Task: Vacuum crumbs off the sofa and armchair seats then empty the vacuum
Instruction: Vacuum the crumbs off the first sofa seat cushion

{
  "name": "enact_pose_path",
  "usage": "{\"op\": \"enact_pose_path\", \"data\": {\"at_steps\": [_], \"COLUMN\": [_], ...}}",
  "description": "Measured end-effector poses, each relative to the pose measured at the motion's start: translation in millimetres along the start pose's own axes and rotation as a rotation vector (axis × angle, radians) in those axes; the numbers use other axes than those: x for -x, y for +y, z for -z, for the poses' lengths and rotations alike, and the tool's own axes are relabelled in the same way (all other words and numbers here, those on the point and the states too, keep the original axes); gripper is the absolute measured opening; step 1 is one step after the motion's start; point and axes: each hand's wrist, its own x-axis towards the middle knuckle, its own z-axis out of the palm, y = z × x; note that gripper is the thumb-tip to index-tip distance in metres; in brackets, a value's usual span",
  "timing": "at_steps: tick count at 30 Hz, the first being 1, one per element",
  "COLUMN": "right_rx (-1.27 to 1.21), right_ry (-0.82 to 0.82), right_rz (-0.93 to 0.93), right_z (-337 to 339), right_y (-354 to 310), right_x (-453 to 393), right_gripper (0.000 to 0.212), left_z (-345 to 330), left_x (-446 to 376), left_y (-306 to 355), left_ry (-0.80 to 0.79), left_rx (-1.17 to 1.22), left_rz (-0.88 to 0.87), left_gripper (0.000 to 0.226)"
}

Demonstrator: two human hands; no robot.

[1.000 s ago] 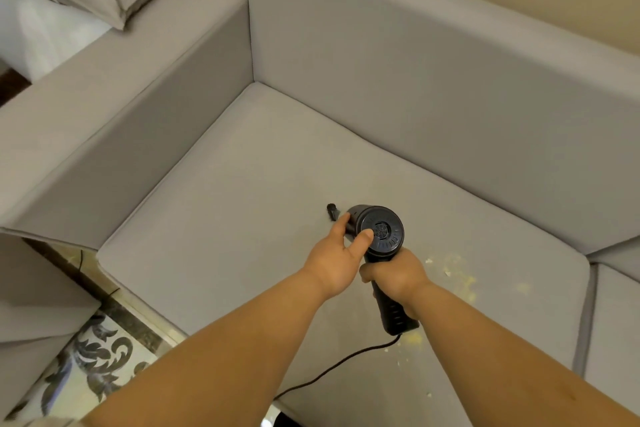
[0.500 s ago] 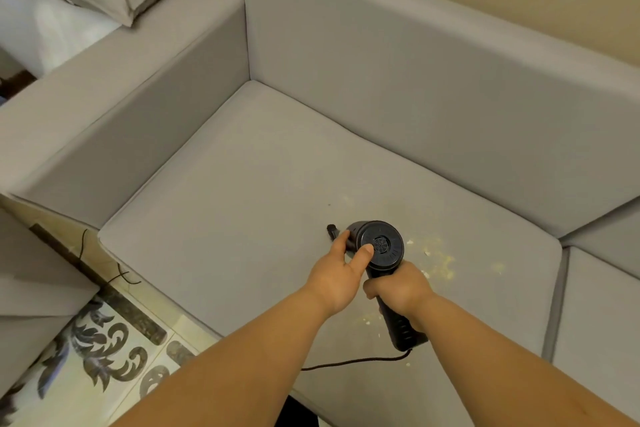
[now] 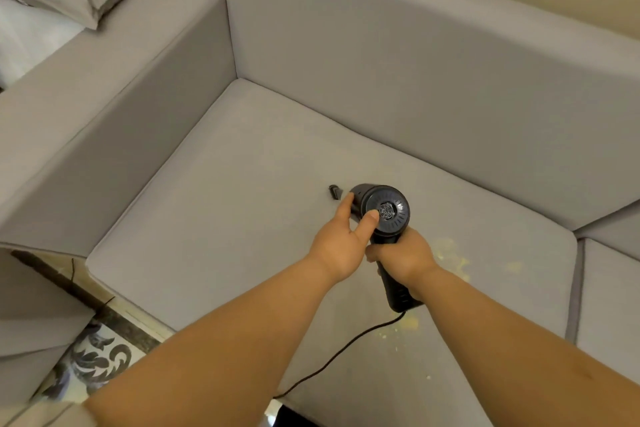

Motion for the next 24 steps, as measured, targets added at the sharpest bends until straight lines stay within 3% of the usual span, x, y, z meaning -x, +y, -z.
{"op": "enact_pose_path", "data": {"at_steps": [9,24], "right_rx": [0.017,0.135], "right_ry": [-0.046,-0.083], "right_rz": [-0.072,-0.08], "right_z": [-13,33], "right_y": [14,95], "right_x": [3,85], "right_gripper": [0.034,0.023], "left_z": [3,-81], "left_x": [4,102], "left_y": [-19,-42], "left_ry": [-0.029,-0.007], "left_rx": [-0.054,0.0], "left_rz": [0.044,0.098], "left_gripper": [0.067,0.068]}}
